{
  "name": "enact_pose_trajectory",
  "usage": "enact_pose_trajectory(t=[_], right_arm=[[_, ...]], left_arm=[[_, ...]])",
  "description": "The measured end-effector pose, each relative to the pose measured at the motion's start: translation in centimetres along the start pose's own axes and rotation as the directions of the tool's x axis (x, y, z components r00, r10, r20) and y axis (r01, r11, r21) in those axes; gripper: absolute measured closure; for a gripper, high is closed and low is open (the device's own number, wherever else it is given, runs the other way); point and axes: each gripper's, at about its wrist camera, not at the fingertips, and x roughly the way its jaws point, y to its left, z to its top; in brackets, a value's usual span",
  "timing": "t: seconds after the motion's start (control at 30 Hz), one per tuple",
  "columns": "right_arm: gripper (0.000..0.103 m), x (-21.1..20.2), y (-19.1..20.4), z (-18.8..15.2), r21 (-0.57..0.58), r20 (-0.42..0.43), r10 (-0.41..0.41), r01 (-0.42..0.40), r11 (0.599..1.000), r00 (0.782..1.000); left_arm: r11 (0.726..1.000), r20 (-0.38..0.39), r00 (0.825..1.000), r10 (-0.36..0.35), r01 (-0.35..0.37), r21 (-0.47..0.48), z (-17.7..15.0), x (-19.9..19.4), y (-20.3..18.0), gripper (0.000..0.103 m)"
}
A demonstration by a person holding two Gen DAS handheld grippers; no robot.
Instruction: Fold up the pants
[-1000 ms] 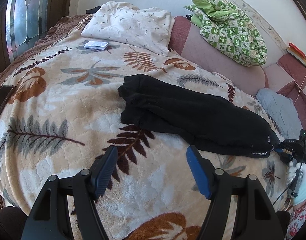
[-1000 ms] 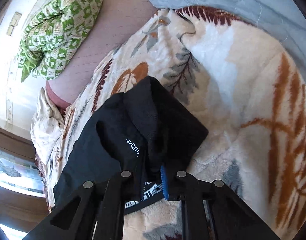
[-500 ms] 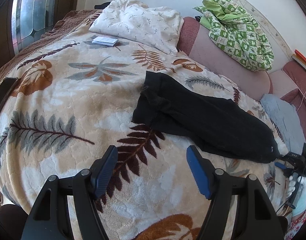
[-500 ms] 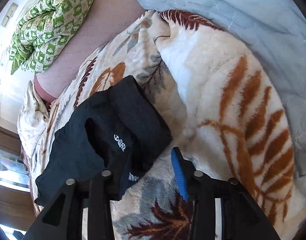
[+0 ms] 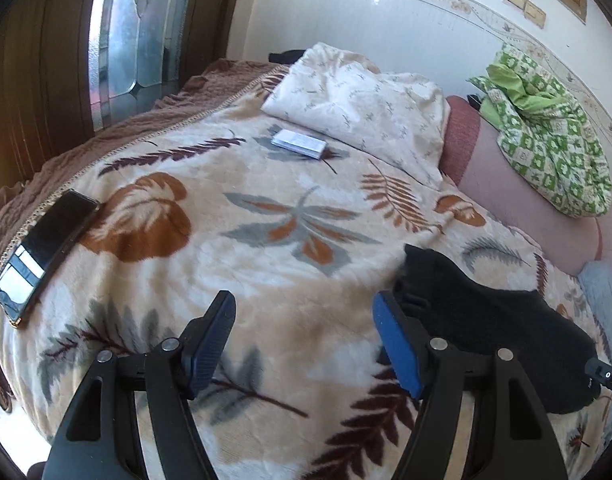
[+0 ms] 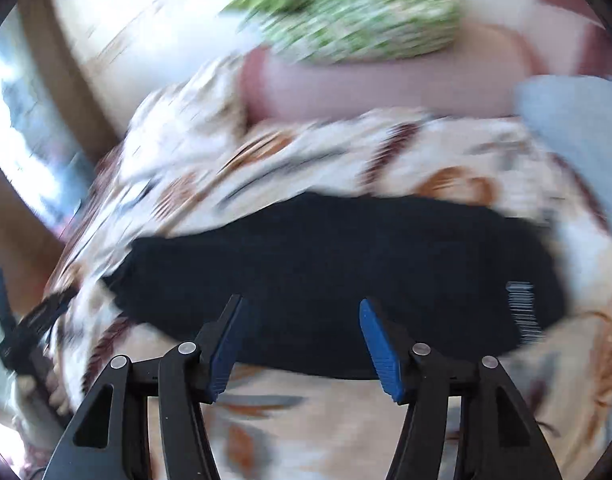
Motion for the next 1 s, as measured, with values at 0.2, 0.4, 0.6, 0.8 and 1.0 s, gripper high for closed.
enact_pose_trajectory(t=[0.2,0.4,0.6,0.8,1.0], right_arm=[[0.071,11.2,11.6,3.5,-0.104,-0.147,0.088,-0.104,0.989,0.985],[0.073,17.1,17.4,1.5,-0.159,-0.275,0.08,-0.128,0.979,0.958],[0.078,14.0,16.3,1.3,-0.21,-0.28,0.148,-0.211,0.955,0.949],[0.074,11.5,13.3,5.1,-0.187,-0.193,0.069,-0.106,0.977,0.979],[0.032,12.4,17.5,8.2,-0.318,-0.176,-0.037,-0.022,0.948,0.984]], left_arm=[[0.992,-0.033,0.999,-0.008,0.004,-0.127,0.3,1.4,5.0,0.032],[0.979,-0.024,0.999,-0.037,0.031,-0.202,0.8,1.3,7.0,0.032],[0.973,-0.058,0.995,-0.086,0.072,-0.218,0.4,2.1,6.6,0.032],[0.979,-0.072,0.992,-0.108,0.094,-0.179,-0.2,2.4,4.9,0.032],[0.975,-0.081,0.988,-0.133,0.115,-0.192,0.0,2.7,4.9,0.032]])
